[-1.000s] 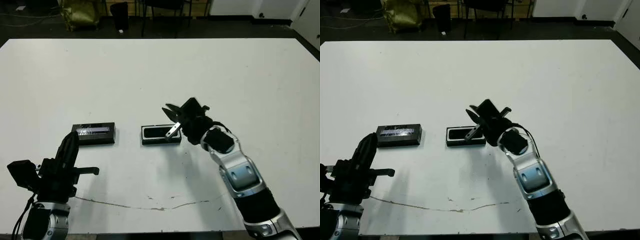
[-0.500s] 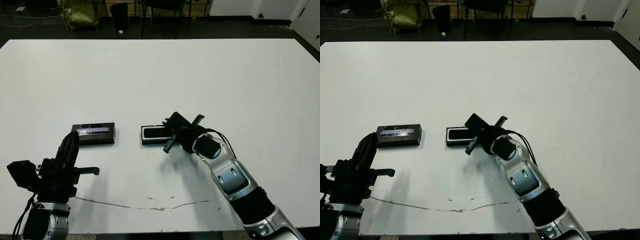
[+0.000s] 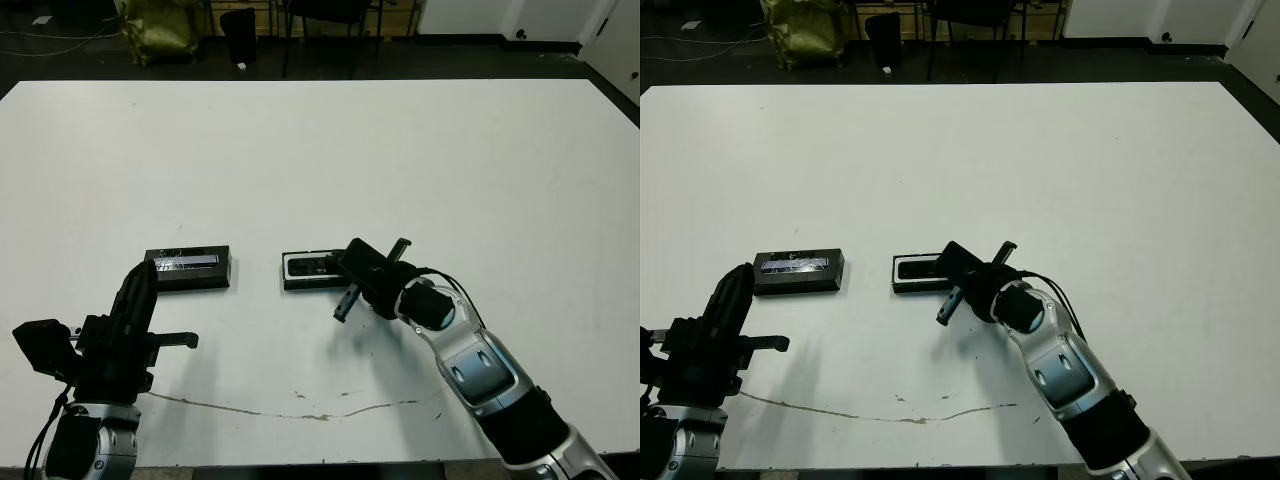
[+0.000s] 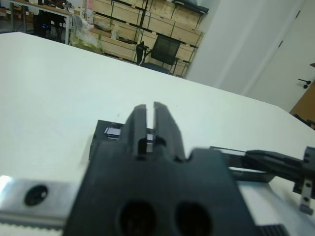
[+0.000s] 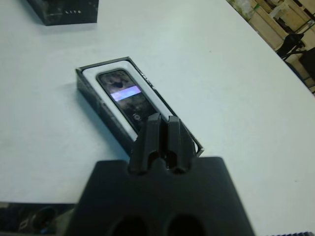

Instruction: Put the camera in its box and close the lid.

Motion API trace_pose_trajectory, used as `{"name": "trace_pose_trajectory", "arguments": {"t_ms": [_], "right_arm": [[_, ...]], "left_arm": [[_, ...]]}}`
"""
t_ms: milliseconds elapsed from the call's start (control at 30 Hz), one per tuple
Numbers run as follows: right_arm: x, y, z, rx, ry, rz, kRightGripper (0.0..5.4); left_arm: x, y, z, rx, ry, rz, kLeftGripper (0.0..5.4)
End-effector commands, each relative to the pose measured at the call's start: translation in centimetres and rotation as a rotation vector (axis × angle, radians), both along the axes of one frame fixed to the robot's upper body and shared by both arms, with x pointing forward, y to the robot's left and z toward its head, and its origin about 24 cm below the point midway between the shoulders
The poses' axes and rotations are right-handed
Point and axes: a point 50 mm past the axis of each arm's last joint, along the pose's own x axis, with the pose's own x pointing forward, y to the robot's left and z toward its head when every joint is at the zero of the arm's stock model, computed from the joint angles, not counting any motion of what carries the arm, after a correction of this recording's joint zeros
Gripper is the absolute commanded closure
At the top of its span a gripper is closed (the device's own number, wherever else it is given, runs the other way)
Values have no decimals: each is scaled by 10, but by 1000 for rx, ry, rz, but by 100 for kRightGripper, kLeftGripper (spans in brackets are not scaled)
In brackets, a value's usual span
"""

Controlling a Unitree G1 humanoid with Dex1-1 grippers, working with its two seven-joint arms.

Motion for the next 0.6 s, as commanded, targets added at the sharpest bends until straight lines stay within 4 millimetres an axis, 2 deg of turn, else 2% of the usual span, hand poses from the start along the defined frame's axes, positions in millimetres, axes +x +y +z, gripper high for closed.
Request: {"name": "trace_pose_trajectory", "arguments": {"t_ms": [33, 267, 400, 600], "right_arm": [[-13, -17, -26, -33, 149, -32, 537], [-3, -33, 15, 155, 86, -122, 537], [1, -49, 43, 279, 5, -192, 537], [-11, -80, 73, 471, -87, -271, 537]], "left_arm": [[-3, 2, -6, 0, 43, 9, 540], [-3, 6, -2, 30, 36, 17, 540], [-2, 9, 2, 52, 26, 17, 540], [5, 17, 17, 153, -11, -1, 540]]}}
